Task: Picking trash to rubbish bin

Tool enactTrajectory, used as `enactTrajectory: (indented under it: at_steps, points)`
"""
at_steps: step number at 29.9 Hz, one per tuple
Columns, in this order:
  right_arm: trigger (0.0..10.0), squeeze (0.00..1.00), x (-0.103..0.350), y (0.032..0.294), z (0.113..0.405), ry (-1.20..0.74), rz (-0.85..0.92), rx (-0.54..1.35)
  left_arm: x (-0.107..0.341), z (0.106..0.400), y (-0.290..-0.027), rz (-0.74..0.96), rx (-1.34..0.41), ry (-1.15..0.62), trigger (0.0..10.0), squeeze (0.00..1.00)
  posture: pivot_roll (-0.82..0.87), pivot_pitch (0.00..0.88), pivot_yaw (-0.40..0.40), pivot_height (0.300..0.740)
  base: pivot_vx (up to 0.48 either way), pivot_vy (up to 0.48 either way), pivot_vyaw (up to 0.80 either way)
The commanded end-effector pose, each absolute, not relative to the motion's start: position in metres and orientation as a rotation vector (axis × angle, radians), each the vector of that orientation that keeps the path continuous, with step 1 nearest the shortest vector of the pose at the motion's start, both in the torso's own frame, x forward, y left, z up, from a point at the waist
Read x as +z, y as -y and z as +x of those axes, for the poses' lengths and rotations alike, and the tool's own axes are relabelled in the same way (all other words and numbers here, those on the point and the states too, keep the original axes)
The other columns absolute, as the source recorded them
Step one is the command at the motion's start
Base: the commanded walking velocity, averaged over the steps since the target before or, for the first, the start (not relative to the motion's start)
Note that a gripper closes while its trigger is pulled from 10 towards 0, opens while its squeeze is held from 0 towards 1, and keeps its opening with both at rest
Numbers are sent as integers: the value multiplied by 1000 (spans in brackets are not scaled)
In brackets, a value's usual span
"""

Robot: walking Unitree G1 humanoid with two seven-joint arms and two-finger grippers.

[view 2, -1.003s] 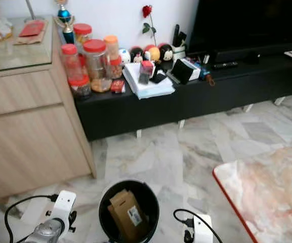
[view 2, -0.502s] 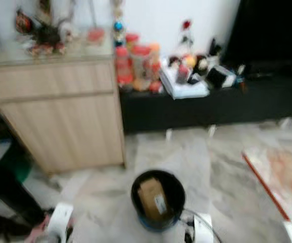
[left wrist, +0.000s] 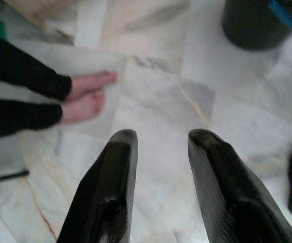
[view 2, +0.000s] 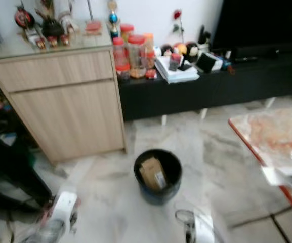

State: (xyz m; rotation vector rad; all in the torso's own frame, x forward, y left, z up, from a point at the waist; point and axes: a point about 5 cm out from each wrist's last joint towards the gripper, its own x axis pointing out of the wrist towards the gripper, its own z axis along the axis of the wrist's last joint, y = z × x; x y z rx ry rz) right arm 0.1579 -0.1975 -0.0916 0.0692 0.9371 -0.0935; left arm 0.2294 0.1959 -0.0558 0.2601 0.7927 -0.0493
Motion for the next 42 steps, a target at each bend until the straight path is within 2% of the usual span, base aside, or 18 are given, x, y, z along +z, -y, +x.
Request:
enactTrajectory:
  at_steps: [1, 7, 12, 21, 23, 28, 31, 34, 38, 42]
  points:
    - [10000, 0, -90, 196, 163, -923, 63, -84, -58, 226, -198, 260, -43, -806, 10000, 0, 51, 1, -16, 740, -266, 0, 0]
    - [10000, 0, -88, 198, 165, -907, 49, -76, -57, 227, -198, 285, -44, -804, 10000, 0, 49, 4, -17, 740, -41, 0, 0]
    - [10000, 0, -83, 201, 173, -860, 22, -67, -46, 242, -197, 304, -56, -732, 10000, 0, 48, 5, -16, 740, 0, 0, 0]
    - [10000, 0, -45, 211, 227, -595, -88, -19, -6, 287, -191, 341, -72, -478, 10000, 0, 44, 8, -13, 740, 0, 0, 0]
    - [10000, 0, -23, 202, 254, -456, -101, 40, 14, 304, -183, 315, -74, -368, 10000, 0, 45, 7, -13, 740, 0, 0, 0]
    - [10000, 0, 3, 189, 279, -307, -105, 94, 34, 319, -170, 262, -91, -253, 10000, 0, 46, 6, -13, 740, 0, 0, 0]
    - [10000, 0, 38, 176, 305, -131, -100, 132, 61, 335, -151, 251, -137, -94, 10000, 0, 48, 1, -13, 740, 0, 0, 0]
    - [10000, 0, 55, 171, 315, -51, -84, 136, 72, 340, -144, 251, -147, -35, 10000, 0, 50, 0, -14, 740, 0, 0, 0]
    - [10000, 0, 112, 154, 337, 187, -71, 159, 115, 358, -126, 227, -142, 144, 10000, 0, 51, 0, -19, 740, 0, 0, 0]
    - [10000, 0, 133, 149, 343, 262, -62, 159, 135, 365, -119, 234, -140, 222, 10000, 0, 49, 0, -25, 740, 0, 0, 0]
